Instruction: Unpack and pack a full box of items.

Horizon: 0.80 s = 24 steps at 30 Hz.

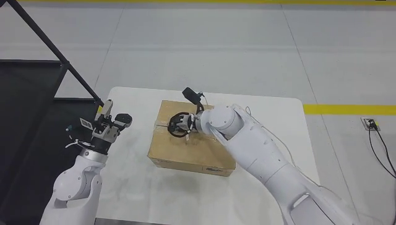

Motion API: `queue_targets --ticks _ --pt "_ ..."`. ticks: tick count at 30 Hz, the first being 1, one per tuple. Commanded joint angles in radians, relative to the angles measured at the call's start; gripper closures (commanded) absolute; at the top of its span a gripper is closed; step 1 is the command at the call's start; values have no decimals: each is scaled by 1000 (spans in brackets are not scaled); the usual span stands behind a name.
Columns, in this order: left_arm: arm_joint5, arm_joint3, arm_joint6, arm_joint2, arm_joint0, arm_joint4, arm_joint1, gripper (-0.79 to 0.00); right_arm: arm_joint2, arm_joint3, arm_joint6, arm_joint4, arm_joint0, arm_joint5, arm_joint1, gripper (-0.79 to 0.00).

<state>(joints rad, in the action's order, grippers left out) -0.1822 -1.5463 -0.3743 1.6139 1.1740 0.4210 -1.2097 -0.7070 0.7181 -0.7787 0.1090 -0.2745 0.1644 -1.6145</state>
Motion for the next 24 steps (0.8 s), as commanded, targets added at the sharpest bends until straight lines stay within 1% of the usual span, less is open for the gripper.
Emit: queue_targets --ticks 1,6,11,17,24 --pt "1 1 0 -3 -3 -2 0 -785 -24 33 -8 -18 -17 12 17 0" --pt "6 1 -3 -8 -8 -8 0 -785 -77 136 -16 -78 -70 61 56 0" --pt "7 1 -5 -11 -12 -11 0 -785 -124 238 -24 -157 -125 133 93 0" --pt "7 1 -5 -16 -16 -15 1 -785 -192 336 -62 -224 -190 188 134 0" --pt "12 3 -10 -30 -25 -24 0 -785 -286 436 -71 -300 -271 248 179 0"
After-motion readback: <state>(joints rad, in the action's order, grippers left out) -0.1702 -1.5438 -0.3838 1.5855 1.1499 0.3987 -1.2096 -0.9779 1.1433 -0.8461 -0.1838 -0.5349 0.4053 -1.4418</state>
